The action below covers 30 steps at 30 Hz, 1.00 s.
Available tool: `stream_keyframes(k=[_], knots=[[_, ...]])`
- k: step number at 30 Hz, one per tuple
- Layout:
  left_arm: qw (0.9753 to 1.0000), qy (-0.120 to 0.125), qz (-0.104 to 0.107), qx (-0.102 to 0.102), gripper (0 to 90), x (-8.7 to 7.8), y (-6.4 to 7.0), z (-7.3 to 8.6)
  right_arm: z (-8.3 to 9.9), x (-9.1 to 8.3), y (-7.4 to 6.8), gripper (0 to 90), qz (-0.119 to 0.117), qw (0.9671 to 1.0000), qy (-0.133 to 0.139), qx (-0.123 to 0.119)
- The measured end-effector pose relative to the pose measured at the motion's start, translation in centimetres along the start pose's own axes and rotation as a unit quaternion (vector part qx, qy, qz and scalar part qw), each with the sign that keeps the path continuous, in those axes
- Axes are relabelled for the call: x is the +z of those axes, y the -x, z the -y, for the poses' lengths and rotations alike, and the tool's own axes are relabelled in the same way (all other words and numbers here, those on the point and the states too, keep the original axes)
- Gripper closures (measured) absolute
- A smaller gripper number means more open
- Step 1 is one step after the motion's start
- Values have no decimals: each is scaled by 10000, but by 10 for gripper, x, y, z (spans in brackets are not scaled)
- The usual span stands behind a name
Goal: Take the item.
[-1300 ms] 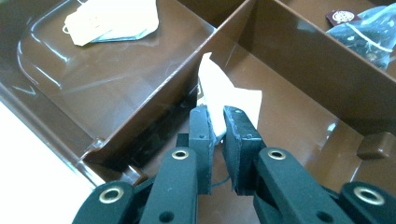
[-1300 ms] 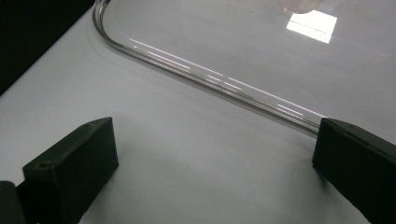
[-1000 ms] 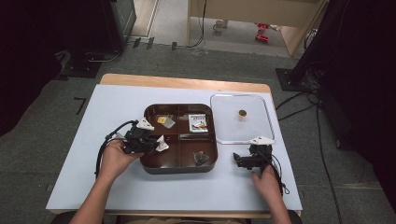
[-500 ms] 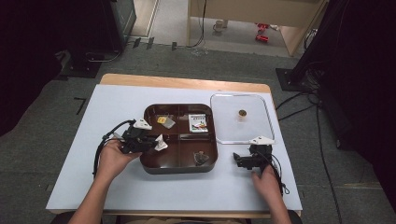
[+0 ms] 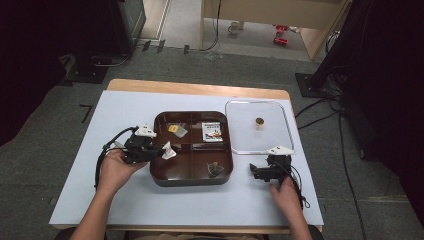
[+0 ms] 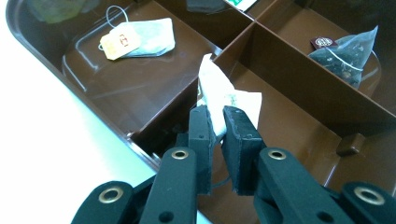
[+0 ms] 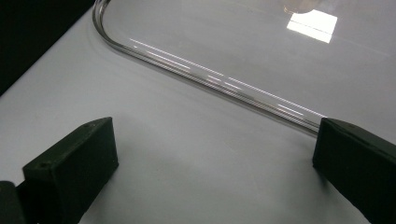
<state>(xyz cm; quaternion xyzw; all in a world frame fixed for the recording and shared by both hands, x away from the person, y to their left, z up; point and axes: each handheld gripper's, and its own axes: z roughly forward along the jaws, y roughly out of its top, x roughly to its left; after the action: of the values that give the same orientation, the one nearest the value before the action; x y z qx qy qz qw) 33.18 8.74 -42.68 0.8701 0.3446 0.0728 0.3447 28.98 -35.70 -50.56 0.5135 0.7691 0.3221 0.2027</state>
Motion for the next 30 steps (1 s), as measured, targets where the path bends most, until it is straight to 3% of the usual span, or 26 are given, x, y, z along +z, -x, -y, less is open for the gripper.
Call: stream_keyframes(k=[23,30], knots=[[9982,484,-50,-343,822,-30,-11,10,0,0,0,0,-24,10000,-18,20],[9977,529,-112,-403,821,-37,-15,14,0,0,0,0,-27,10000,-22,26]])
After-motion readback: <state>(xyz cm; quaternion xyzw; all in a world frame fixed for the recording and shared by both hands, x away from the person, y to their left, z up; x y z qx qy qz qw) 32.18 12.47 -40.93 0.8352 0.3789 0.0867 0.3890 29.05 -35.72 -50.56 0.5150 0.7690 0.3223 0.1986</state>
